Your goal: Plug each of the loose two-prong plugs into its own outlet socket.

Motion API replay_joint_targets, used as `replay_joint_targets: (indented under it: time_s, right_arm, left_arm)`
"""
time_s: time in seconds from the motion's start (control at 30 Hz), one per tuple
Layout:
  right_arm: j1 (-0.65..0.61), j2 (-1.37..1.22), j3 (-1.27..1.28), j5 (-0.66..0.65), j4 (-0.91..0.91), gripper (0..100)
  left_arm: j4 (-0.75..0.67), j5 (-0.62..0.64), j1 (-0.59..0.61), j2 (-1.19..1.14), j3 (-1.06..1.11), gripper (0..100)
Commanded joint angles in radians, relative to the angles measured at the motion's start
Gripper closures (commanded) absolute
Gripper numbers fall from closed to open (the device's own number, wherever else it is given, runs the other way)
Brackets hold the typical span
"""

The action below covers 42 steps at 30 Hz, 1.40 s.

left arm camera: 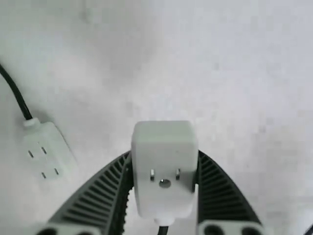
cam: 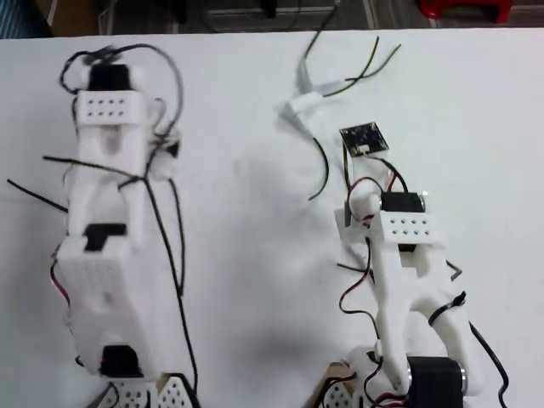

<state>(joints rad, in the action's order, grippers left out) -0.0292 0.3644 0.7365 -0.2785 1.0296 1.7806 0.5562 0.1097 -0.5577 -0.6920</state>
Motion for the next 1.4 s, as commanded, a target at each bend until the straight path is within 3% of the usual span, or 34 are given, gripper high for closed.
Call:
replay_joint_targets:
  time_s: [0.0, 0.13, 0.37, 0.67, 0.9, 1.0, 1.1, 1.37]
  right_arm:
    - [0.002, 0.024, -0.003, 0.003, -0.007, 98.1]
    - [0.008, 0.022, 0.012, 0.005, -0.007, 98.1]
    - [0.05, 0.019, 0.048, 0.005, -0.051, 98.1]
    - [0.048, 0.015, 0.135, 0.005, -0.194, 98.1]
    - [0.048, 0.015, 0.181, 0.005, -0.265, 98.1]
    - [0.048, 0.013, 0.181, 0.006, -0.265, 98.1]
    - [0.048, 0.013, 0.181, 0.006, -0.265, 98.1]
    - [0.048, 0.013, 0.181, 0.006, -0.271, 98.1]
  left_arm:
    - [0.005, -0.011, -0.114, 0.309, 0.187, 98]
    - [-0.005, -0.035, -0.162, 0.504, 0.387, 98]
    - [-0.163, -0.324, -0.163, 0.746, 0.836, 98]
    - [-0.537, -0.675, -0.163, 1.066, 1.507, 98]
    - [-0.781, -0.83, -0.18, 1.28, 1.818, 96]
    - [-0.746, -0.911, -0.222, 1.291, 1.866, 84]
    - [-0.678, -0.911, -0.231, 1.3, 1.854, 73]
    - [-0.427, -0.921, -0.199, 1.291, 1.516, 72]
